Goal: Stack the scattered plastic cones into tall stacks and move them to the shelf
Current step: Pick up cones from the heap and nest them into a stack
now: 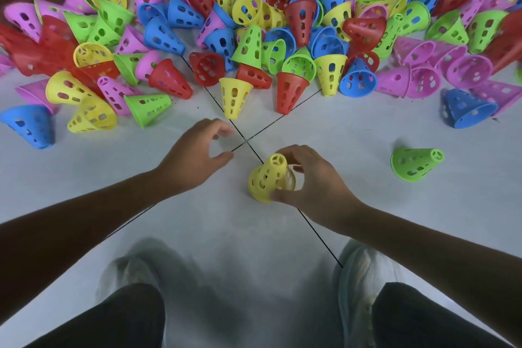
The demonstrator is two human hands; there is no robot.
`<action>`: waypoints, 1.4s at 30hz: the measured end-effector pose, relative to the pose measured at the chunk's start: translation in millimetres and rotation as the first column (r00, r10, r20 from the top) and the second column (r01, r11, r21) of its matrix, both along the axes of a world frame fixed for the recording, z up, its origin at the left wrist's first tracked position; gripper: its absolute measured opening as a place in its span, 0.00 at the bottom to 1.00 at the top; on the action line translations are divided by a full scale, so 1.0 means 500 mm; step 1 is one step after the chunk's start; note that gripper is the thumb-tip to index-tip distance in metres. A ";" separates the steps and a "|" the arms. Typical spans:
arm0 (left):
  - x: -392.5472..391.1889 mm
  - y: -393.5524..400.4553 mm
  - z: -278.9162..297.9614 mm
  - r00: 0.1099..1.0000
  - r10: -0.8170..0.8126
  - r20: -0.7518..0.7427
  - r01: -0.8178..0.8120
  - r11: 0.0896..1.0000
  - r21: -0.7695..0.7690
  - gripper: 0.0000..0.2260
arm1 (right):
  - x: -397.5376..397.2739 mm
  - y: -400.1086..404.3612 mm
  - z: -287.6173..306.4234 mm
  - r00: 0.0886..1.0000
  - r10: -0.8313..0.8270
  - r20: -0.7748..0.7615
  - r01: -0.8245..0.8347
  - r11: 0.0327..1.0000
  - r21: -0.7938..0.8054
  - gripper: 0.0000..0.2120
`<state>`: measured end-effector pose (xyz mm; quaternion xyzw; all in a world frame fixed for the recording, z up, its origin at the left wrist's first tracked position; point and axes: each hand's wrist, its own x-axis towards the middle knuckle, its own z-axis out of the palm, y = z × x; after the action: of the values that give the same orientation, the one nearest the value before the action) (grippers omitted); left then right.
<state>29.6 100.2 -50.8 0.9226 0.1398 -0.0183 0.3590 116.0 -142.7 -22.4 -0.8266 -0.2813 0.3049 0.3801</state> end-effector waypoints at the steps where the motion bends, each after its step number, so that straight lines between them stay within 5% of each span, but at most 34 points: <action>1: 0.006 0.007 0.001 1.000 0.001 0.006 -0.001 1.000 0.017 0.19 | -0.001 -0.001 -0.005 0.999 0.026 0.024 -0.026 1.000 -0.012 0.27; 8: 0.062 0.033 0.007 0.997 0.028 0.066 -0.037 0.989 0.141 0.25 | 0.019 -0.007 -0.029 0.957 0.259 0.133 -0.239 0.959 -0.150 0.30; 16: 0.128 0.068 -0.002 0.991 -0.135 -0.015 0.135 0.959 0.250 0.37 | 0.137 0.000 -0.034 0.828 0.476 0.296 -0.361 0.857 -0.368 0.39; 22: 0.141 0.085 -0.006 0.984 -0.180 0.010 0.170 0.945 0.279 0.36 | 0.245 0.061 -0.016 0.736 0.437 0.517 -0.215 0.875 -0.434 0.38; 27: 0.143 0.089 -0.008 0.992 -0.121 0.021 0.113 0.968 0.224 0.34 | 0.286 0.098 -0.013 0.697 0.464 0.546 -0.199 0.858 -0.474 0.42; 42: 0.082 0.092 -0.020 0.987 -0.105 -0.122 0.124 0.979 0.164 0.38 | 0.240 0.086 -0.056 0.815 0.253 0.521 -0.059 0.931 -0.360 0.35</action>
<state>70.8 146.0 -60.8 0.9541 0.1076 -0.0789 0.2682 236.0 -99.6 -50.5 -0.9043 -0.3931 0.1227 0.1120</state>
